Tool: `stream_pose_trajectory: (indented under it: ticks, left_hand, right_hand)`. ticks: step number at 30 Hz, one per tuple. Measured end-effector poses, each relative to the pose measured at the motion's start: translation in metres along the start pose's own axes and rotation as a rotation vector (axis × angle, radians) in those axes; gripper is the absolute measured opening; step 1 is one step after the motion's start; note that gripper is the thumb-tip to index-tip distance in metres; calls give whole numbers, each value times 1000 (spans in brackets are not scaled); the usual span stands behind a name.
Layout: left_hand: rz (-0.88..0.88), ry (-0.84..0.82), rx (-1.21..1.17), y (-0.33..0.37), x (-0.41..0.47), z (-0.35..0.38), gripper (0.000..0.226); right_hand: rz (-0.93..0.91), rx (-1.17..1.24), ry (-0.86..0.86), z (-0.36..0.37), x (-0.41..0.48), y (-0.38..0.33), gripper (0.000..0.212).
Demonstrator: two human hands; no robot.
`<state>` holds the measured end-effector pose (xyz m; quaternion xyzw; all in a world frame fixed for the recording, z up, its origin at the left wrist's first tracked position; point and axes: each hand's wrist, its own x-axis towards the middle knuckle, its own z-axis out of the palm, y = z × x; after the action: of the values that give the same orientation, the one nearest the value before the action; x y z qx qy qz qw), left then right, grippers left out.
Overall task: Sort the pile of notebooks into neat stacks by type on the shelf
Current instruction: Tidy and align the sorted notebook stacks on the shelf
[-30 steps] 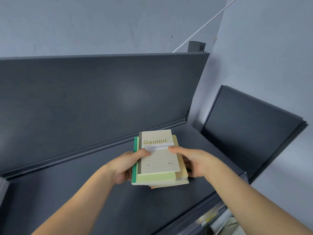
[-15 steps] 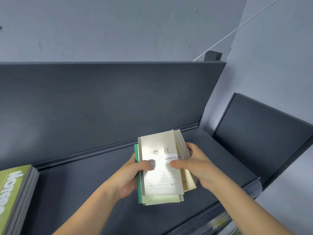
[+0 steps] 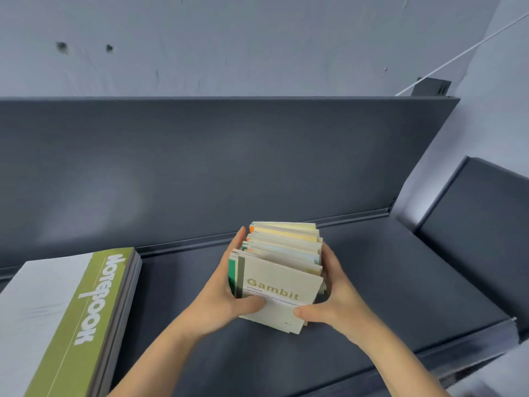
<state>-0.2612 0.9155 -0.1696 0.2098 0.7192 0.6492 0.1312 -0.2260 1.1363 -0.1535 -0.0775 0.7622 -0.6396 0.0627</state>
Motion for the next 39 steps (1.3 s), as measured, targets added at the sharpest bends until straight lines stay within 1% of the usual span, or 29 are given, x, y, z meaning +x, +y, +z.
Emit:
stream_pose_trajectory:
  ticks: [3,5,7,9,11,13,16,19,20,22,24,25,27,30,34,36,39]
  left_hand:
    - [-26,-18,-12,3,0,-4,118]
    - [-45,-54,-11,6,4,-6,124]
    - [-54,-91,-19,8,8,-7,128]
    - [-62,-141,-22,11,10,-4,125]
    - [-43,-181,-37,15,10,7,113]
    - [-26,-134,-62,15,9,19,103]
    - [-12,-88,-61,10,9,22,109]
    - [-22,-89,52,9,14,9,120]
    - [-36,-80,95,11,17,4,121]
    - [-41,-97,149,17,23,-2,115]
    - [-36,-133,137,19,28,-3,112]
    - [-37,-131,124,18,29,-2,112]
    - [-32,-73,105,14,26,4,109]
    - [-13,22,71,6,17,16,109]
    - [30,63,47,-2,8,27,118]
    - [39,59,31,-3,7,30,121]
    - [48,52,12,-4,8,35,126]
  right_hand:
    - [7,-40,-18,-5,-2,6,109]
    - [15,-57,-11,-9,-5,9,109]
    - [26,-29,-7,-11,-8,10,111]
    - [2,14,-24,-7,-10,9,114]
    - [-49,53,-33,4,-9,9,113]
    - [-75,96,-22,16,-8,11,110]
    - [-73,148,-49,20,-8,13,110]
    - [-53,139,-108,9,-7,12,109]
    - [-49,129,-119,6,-6,12,107]
    - [-31,113,-152,-1,-4,11,105]
    - [-6,99,-182,-7,0,11,104]
    - [6,87,-192,-10,3,10,105]
    - [10,68,-201,-15,8,7,104]
    - [-2,74,-194,-20,12,5,98]
    - [-39,167,-121,-11,5,12,82]
    - [-43,217,-107,-2,2,15,84]
    - [-29,222,-93,5,6,17,89]
